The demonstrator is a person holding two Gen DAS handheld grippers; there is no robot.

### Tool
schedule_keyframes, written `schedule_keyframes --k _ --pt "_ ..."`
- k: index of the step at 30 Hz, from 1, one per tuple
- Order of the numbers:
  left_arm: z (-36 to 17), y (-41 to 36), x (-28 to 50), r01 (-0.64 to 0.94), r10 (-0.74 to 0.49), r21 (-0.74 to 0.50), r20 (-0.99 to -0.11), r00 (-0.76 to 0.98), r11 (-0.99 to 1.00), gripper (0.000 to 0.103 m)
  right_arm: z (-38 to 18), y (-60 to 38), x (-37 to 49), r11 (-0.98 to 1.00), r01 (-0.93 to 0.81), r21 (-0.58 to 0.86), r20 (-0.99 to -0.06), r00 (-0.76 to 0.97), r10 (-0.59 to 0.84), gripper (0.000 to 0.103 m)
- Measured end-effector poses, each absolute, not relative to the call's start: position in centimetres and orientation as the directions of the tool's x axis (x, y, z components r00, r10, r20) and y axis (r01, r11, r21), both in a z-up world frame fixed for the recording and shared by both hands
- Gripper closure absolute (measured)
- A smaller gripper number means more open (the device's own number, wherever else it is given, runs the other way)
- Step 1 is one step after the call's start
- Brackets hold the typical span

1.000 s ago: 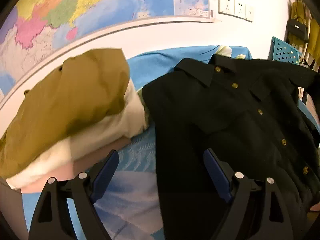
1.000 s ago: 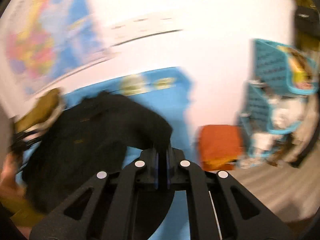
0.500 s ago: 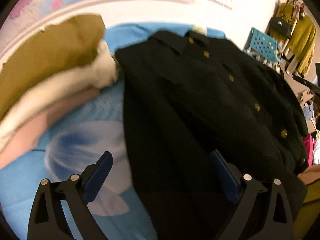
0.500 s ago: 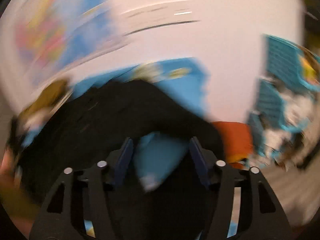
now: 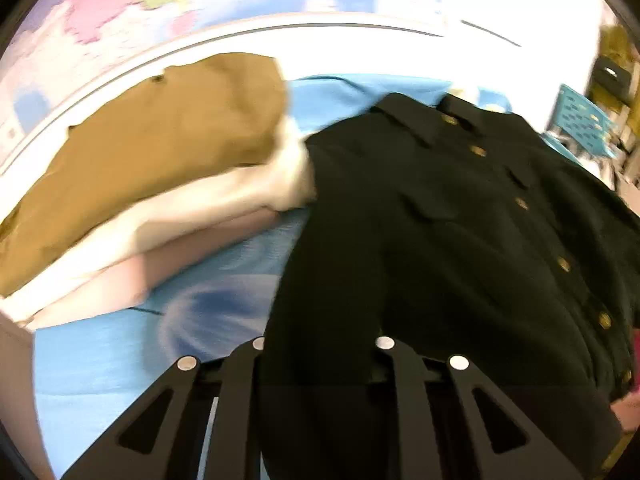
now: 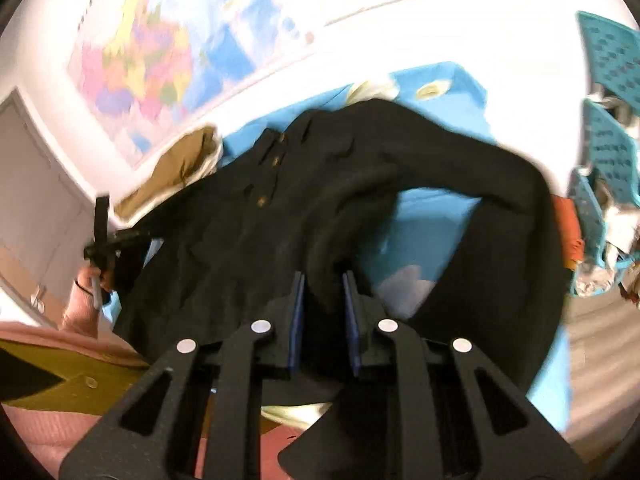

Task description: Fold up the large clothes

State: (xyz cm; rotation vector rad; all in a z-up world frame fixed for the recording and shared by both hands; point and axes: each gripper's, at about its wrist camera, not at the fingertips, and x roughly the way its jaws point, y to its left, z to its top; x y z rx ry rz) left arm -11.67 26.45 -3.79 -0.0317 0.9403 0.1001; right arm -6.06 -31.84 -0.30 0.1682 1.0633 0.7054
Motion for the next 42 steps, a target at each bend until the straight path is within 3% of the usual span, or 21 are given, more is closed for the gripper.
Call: schedule_keyframes --k 2,6,8,9,12,15,17,18,19,20,22,29,34,38,42 --pt "-4.2 26.6 -11.3 -0.103 0.075 0.019 -0.817 0.572 0.994 0.083 -3.0 -32.3 -6.1 0.801 -0.403 0.443 -0.798 0.229 0.557 0.083" --pt "-4.7 25.3 -10.6 -0.124 0.134 0.077 -0.815 0.564 0.989 0.061 -3.7 -32.0 -7.4 0.803 -0.408 0.434 -0.806 0.224 0.549 0.071" --pt "-3.7 24.9 -10.8 -0.125 0.129 0.067 -0.789 0.601 0.990 0.054 -1.7 -32.5 -7.8 0.787 -0.433 0.441 -0.755 0.295 0.585 0.059" --pt "-3.2 24.7 -11.1 -0.127 0.128 0.061 -0.775 0.619 0.990 0.044 -0.8 -33.3 -7.9 0.786 -0.436 0.439 -0.735 0.330 0.593 0.050" --pt "-0.4 24.5 -12.4 -0.104 0.091 0.024 -0.702 0.707 0.994 0.035 0.5 -37.2 -6.5 0.867 -0.337 0.368 -0.724 0.480 0.495 0.024" --pt "1.9 23.3 -13.0 -0.072 0.067 0.019 -0.642 0.764 0.997 0.028 -2.1 -38.9 -4.0 0.913 -0.242 0.328 -0.788 0.463 0.406 0.024" --pt "2.5 22.2 -12.8 -0.047 0.055 0.029 -0.631 0.774 0.998 0.026 -4.4 -39.5 -2.8 0.913 -0.213 0.349 -0.812 0.418 0.408 0.026" --pt "2.6 21.5 -12.5 -0.033 0.049 0.038 -0.631 0.774 0.999 0.025 -5.6 -39.7 -2.3 0.906 -0.204 0.370 -0.817 0.392 0.422 0.040" --pt "2.5 20.7 -12.1 -0.013 0.036 0.040 -0.634 0.772 0.999 0.024 -6.4 -39.8 -1.8 0.904 -0.195 0.381 -0.820 0.381 0.427 0.060" --pt "2.4 20.0 -11.9 -0.001 0.027 0.042 -0.639 0.768 0.999 0.024 -6.7 -39.7 -1.8 0.901 -0.198 0.385 -0.816 0.383 0.433 0.068" --pt "1.9 19.1 -11.3 0.021 0.014 0.045 -0.653 0.757 0.999 0.024 -5.7 -39.2 -1.6 0.887 -0.254 0.386 -0.792 0.402 0.459 0.096" --pt "0.6 16.5 -8.6 0.139 -0.095 0.010 -0.683 0.725 0.990 0.024 6.0 -33.8 -1.6 0.802 -0.514 0.304 -0.718 0.429 0.548 0.097" --pt "1.4 15.0 -8.0 0.239 -0.187 -0.014 -0.665 0.723 0.971 0.024 12.9 -26.7 -2.0 0.641 -0.719 0.270 -0.686 0.324 0.652 0.097" --pt "2.2 14.7 -7.5 0.305 -0.300 -0.106 -0.639 0.708 0.946 0.024 13.5 -17.7 -1.7 0.489 -0.820 0.297 -0.687 0.173 0.706 0.097" --pt "2.5 14.9 -7.6 0.331 -0.353 -0.156 -0.622 0.699 0.931 0.022 9.3 -8.7 -0.2 0.403 -0.833 0.378 -0.708 0.020 0.706 0.096"
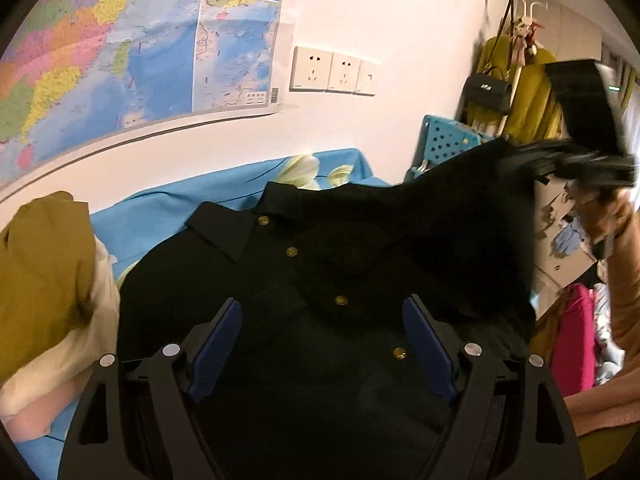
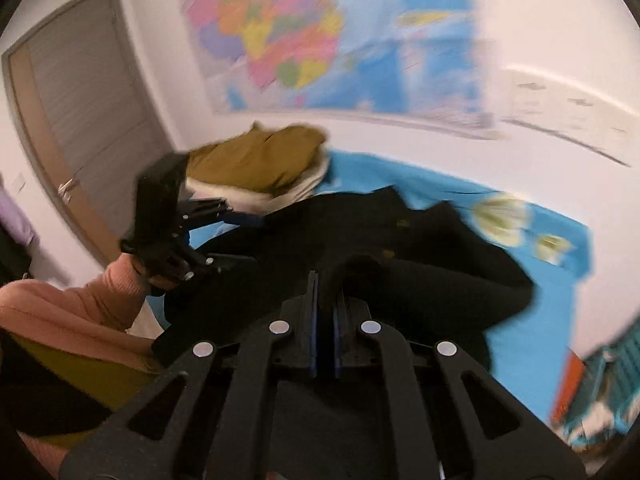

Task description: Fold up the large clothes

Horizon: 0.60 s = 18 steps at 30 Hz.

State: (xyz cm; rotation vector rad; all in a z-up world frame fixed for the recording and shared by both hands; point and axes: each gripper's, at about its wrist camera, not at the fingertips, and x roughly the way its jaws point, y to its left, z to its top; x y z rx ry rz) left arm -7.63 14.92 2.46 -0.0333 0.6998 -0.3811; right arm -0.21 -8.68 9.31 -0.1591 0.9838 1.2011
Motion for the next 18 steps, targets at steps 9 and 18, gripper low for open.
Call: schedule_keyframes --k 9,18 --pt "0.0 14.2 -7.9 0.334 -0.359 -0.175 -0.684 0.635 0.926 0.017 3.5 -8.6 4.6 0.517 -0.728 0.450 -0.705 0.066 0.707 0.052" --pt "-3.8 8.2 -4.3 0.379 -0.301 -0.101 -0.802 0.517 0.920 0.007 -4.0 -18.5 10.1 0.778 -0.474 0.412 -0.807 0.206 0.553 0.041"
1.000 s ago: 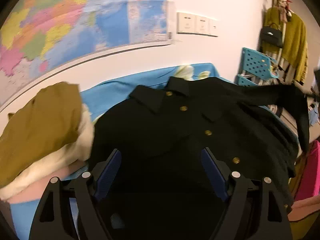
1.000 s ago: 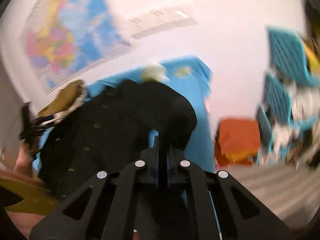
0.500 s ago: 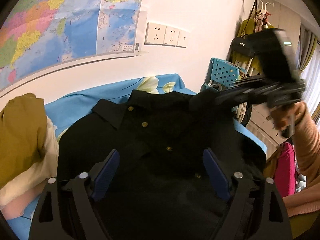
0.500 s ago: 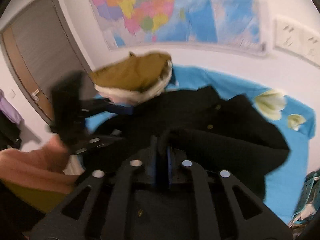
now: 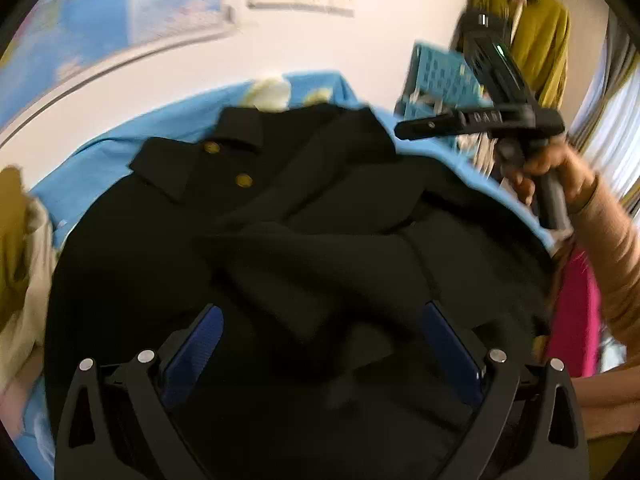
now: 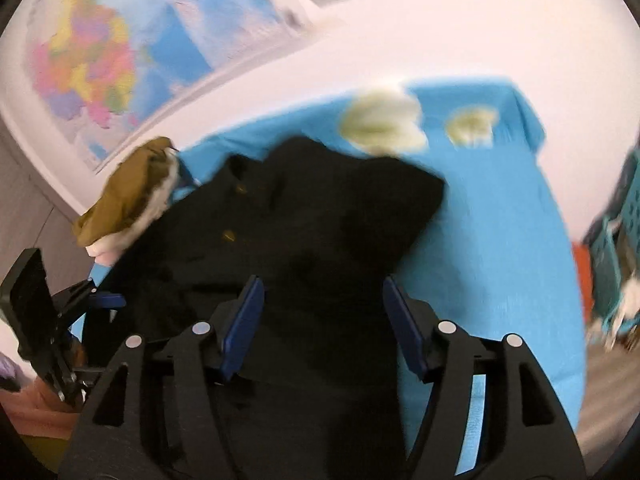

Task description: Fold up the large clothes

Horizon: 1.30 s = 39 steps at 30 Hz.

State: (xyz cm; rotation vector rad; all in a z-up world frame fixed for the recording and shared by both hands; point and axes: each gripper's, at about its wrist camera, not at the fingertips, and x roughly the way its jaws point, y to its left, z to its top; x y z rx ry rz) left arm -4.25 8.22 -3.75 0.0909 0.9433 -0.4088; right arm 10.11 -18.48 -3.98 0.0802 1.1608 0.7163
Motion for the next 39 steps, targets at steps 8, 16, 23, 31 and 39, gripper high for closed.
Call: schedule_keyframes --k 8,16,23,31,39 --pt "-6.1 8.6 -1.1 0.303 -0.271 -0.136 -0.844 0.463 0.943 0.078 -6.9 -16.8 11.4 0.737 -0.511 0.442 -0.803 0.143 0.579 0.083" --pt "-4.7 19.9 -0.1 -0.026 -0.238 -0.296 -0.815 0.528 0.955 0.093 -5.1 -20.2 12.8 0.826 -0.417 0.379 -0.810 0.281 0.514 0.078" --pt "-4.2 21.9 -3.3 -0.031 -0.221 -0.293 -0.781 0.584 0.956 0.051 -0.4 -18.7 4.9 0.608 -0.632 0.481 -0.666 0.187 0.722 0.053" --pt "-2.6 19.7 -4.6 0.098 -0.266 -0.264 -0.737 0.621 0.960 0.040 -5.0 -12.6 1.9 0.493 -0.627 0.603 -0.669 -0.060 0.741 0.058" --pt "-0.8 19.9 -8.2 0.221 -0.321 -0.234 -0.657 0.682 0.947 0.025 3.8 -6.9 0.9 0.338 -0.769 0.544 -0.566 -0.039 0.823 0.100"
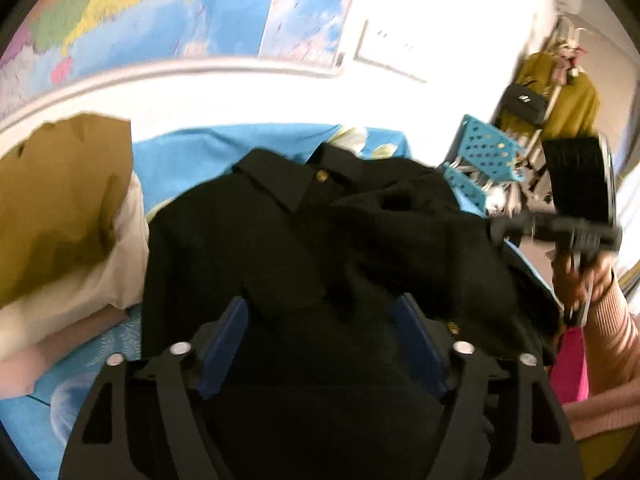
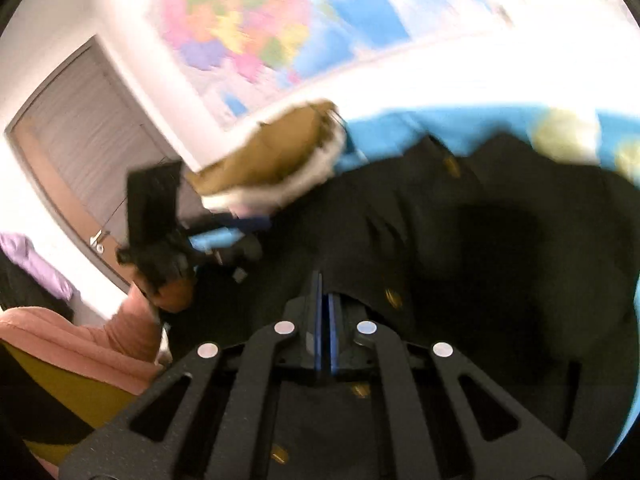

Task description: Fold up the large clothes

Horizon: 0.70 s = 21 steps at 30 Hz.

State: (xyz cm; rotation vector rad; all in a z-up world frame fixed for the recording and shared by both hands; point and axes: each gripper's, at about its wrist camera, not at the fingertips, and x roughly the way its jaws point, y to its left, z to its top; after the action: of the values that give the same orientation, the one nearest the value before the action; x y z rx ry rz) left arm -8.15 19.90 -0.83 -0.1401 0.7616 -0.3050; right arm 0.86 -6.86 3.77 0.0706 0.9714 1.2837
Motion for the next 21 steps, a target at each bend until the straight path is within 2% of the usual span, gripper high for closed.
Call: schedule_keyframes --k 3,6,8,9,10,13,15,18,21 --pt "0.0 20.3 -9.9 0.283 -0.389 -0.267 -0.601 0.698 0.921 0.018 6.0 -1.4 0.2 0.280 -0.818 0.503 -0.578 -0.077 0.813 0.100" --pt "0.3 20.8 -11.0 0.316 -0.435 -0.301 -0.566 0.700 0.900 0.008 5.2 3.4 0.2 0.256 -0.826 0.502 -0.623 -0.140 0.770 0.100" --pt "0.1 21.3 -11.3 0.308 -0.431 -0.304 -0.567 0.702 0.901 0.007 3.4 6.3 0.7 0.270 -0.816 0.511 -0.671 -0.182 0.719 0.084" --pt "-0.1 21.7 -11.2 0.283 -0.410 -0.300 -0.581 0.703 0.911 0.007 2.8 7.1 0.9 0.282 -0.805 0.521 -0.677 -0.189 0.711 0.061" --pt "-0.5 21.9 -11.0 0.259 -0.393 -0.301 -0.597 0.699 0.918 0.007 2.5 7.3 1.2 0.292 -0.796 0.531 -0.671 -0.184 0.718 0.047" --pt "-1.3 22.4 -10.3 0.236 -0.403 -0.335 -0.626 0.668 0.912 0.007 3.4 5.6 2.3 0.291 -0.781 0.552 -0.621 -0.153 0.768 0.047" --pt "-1.8 22.3 -9.5 0.225 -0.392 -0.328 -0.651 0.650 0.918 0.007 4.1 2.9 3.1 0.335 -0.788 0.517 -0.619 -0.074 0.782 0.045" --pt "-2.8 22.1 -7.6 0.181 -0.361 -0.319 -0.703 0.613 0.930 0.007 3.8 -2.8 5.8 0.505 -0.733 0.455 -0.665 0.097 0.741 0.038" --pt "-3.7 22.7 -5.4 0.123 -0.335 -0.327 -0.744 0.577 0.937 0.012 1.7 -9.5 9.1 0.726 -0.611 0.315 -0.758 0.299 0.580 0.036"
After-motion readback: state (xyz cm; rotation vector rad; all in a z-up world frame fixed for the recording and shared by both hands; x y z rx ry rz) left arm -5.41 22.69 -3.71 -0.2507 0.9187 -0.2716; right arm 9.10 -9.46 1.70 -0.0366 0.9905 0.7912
